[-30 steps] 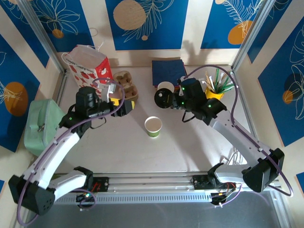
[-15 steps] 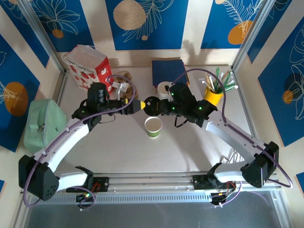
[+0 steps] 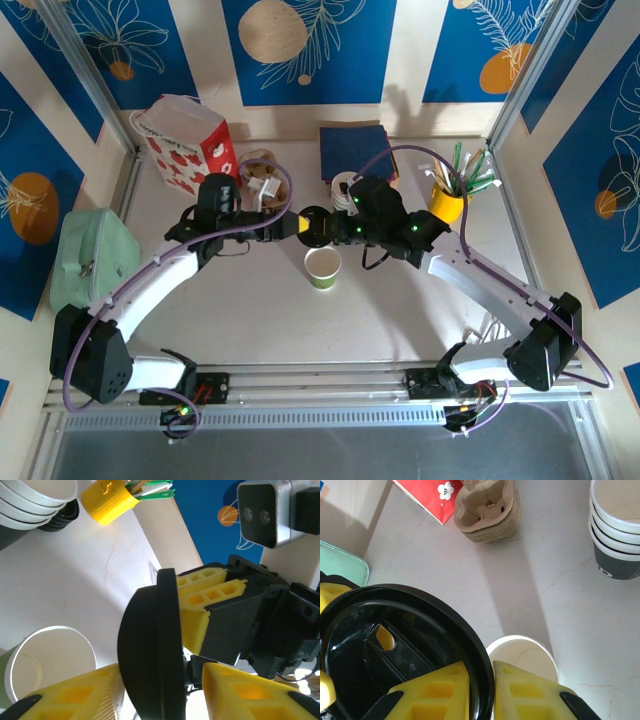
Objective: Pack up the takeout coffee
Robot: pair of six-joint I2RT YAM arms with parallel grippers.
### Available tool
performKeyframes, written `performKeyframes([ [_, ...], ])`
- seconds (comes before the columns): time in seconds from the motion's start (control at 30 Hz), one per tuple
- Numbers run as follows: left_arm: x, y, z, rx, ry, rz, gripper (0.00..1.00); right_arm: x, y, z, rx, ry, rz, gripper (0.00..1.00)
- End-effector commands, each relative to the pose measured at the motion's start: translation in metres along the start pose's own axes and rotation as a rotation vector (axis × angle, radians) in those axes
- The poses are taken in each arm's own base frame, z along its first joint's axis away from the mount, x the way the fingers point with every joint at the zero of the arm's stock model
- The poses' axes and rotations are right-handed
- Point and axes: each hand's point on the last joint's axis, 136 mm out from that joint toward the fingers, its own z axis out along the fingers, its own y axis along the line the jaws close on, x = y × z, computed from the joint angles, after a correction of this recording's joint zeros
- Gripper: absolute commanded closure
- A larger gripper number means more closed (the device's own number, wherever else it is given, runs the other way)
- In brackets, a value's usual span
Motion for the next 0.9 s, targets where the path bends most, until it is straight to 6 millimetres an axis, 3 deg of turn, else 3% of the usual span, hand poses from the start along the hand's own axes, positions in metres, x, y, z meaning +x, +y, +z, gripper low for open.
performKeyframes([
  [0.0, 0.0, -0.013, 0.003, 0.065, 0.016, 0.024, 0.58, -0.008, 0.012, -0.004, -0.033, -0.019, 0.002, 0.83],
  [0.33, 0.001, -0.011, 0.004, 0.062, 0.019, 0.013, 0.67, -0.009, 0.016, -0.006, -0.044, -0.024, -0.003, 0.83],
  [0.53, 0.001, -0.007, 0.005, 0.046, 0.02, 0.005, 0.79, -0.011, 0.017, -0.009, -0.045, -0.034, -0.008, 0.81],
  [0.7, -0.002, -0.007, 0.005, 0.041, 0.011, 0.004, 0.84, -0.015, 0.017, -0.017, -0.044, -0.063, -0.018, 0.71],
  [0.87, -0.005, 0.0, 0.005, -0.002, 0.009, -0.031, 0.87, -0.039, 0.021, -0.039, -0.036, -0.139, -0.057, 0.58],
])
